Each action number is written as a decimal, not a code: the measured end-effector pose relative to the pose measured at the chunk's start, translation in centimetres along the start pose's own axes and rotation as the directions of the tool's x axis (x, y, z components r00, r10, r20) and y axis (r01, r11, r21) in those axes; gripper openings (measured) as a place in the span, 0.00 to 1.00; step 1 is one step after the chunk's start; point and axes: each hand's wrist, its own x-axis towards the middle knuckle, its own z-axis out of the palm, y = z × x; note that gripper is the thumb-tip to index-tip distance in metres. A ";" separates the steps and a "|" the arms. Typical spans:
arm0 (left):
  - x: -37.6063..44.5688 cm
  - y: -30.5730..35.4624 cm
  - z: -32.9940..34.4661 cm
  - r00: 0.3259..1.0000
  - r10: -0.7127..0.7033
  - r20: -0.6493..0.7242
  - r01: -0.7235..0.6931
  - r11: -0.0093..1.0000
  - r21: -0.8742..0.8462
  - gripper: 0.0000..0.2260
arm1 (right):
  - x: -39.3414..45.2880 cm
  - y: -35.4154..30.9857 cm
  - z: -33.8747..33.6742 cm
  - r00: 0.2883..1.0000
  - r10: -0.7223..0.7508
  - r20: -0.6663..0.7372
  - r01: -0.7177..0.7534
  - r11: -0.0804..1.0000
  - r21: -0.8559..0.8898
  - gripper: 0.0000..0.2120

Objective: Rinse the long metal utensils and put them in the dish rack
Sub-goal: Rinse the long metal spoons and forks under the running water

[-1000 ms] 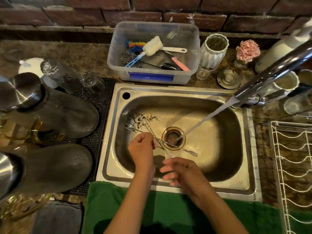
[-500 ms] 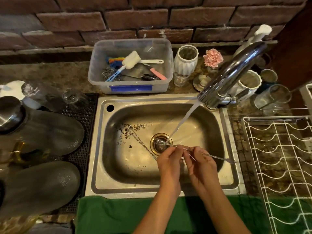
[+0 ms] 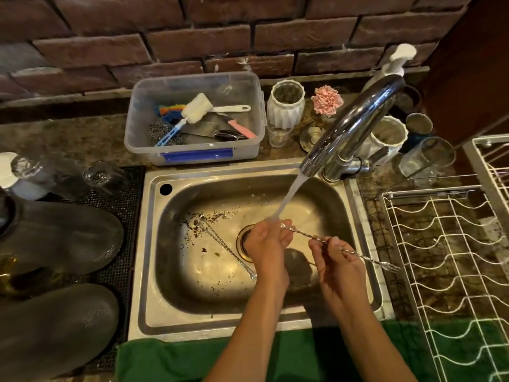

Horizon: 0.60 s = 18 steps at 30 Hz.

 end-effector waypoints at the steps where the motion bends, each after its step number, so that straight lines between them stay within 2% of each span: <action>1: 0.2 -0.1 0.0 1.000 -0.005 -0.002 0.005 1.000 -0.001 0.05 | 0.0 0.1 0.0 1.000 -0.004 0.004 0.004 1.000 -0.005 0.08; 5: 0.4 -0.2 -0.1 0.999 -0.050 -0.008 0.050 0.999 -0.002 0.11 | 0.0 0.3 0.1 1.000 -0.008 0.022 0.009 1.000 -0.025 0.08; 8: 0.7 0.1 -0.3 0.997 -0.077 0.018 0.077 0.996 -0.037 0.07 | 0.0 0.1 0.2 1.000 -0.009 0.024 0.010 0.999 -0.050 0.09; 13: 0.9 0.2 -0.7 0.996 -0.076 0.054 0.078 0.996 -0.039 0.07 | -0.2 -0.1 0.4 1.000 0.011 0.023 -0.009 0.997 -0.071 0.09; 18: 1.3 0.1 -0.5 0.999 -0.040 -0.018 0.040 0.999 -0.003 0.17 | -0.5 0.3 0.8 1.000 0.005 0.020 -0.003 0.996 -0.092 0.09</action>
